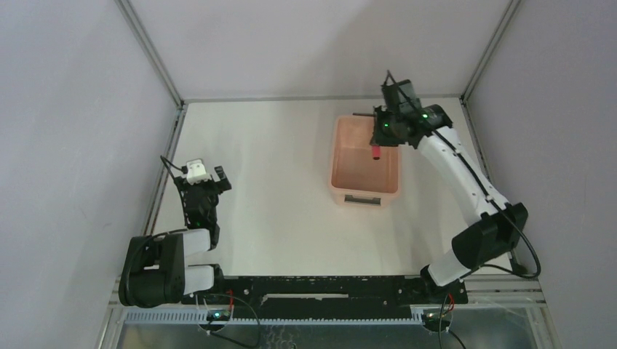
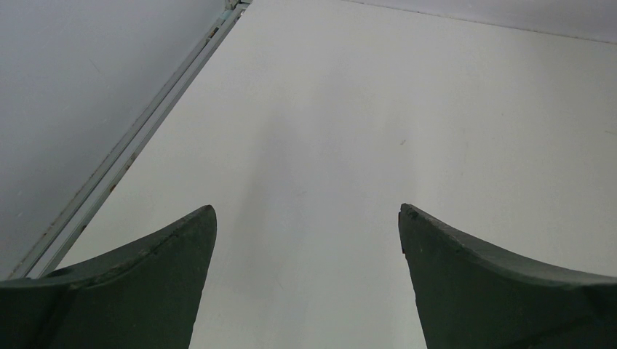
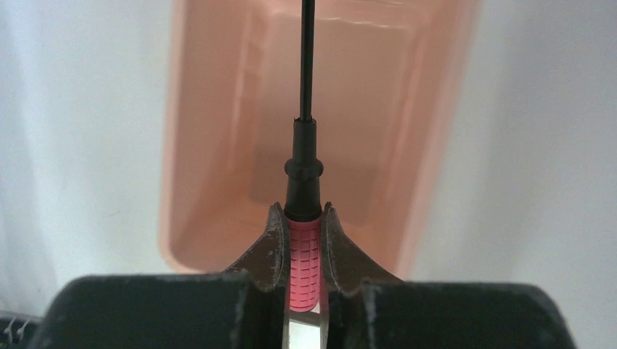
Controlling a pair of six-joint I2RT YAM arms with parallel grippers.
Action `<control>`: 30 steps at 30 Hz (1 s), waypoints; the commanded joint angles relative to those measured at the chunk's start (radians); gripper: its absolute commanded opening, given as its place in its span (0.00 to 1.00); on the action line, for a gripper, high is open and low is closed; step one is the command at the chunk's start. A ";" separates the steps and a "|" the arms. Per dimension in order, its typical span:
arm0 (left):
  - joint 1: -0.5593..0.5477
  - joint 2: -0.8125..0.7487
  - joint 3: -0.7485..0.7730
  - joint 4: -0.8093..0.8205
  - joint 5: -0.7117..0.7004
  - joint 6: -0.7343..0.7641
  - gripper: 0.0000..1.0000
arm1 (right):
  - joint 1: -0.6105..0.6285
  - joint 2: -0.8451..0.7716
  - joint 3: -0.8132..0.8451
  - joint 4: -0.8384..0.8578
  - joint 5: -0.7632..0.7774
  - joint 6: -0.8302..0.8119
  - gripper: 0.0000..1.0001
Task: Put the screwdriver in the bin
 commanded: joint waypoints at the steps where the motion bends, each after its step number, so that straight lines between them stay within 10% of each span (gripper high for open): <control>1: -0.002 -0.005 0.033 0.028 -0.008 0.018 1.00 | 0.066 0.114 0.047 0.035 0.027 0.086 0.02; 16: -0.002 -0.005 0.032 0.029 -0.008 0.018 1.00 | 0.114 0.400 -0.166 0.260 0.047 0.233 0.27; 20: -0.003 -0.005 0.033 0.027 -0.009 0.019 1.00 | 0.114 0.408 -0.175 0.273 0.042 0.208 0.58; 22: -0.003 -0.005 0.033 0.027 -0.008 0.018 1.00 | 0.114 0.388 -0.146 0.257 0.054 0.185 0.94; 30: -0.003 -0.005 0.032 0.027 -0.008 0.018 1.00 | 0.093 0.185 -0.039 0.189 0.143 0.081 1.00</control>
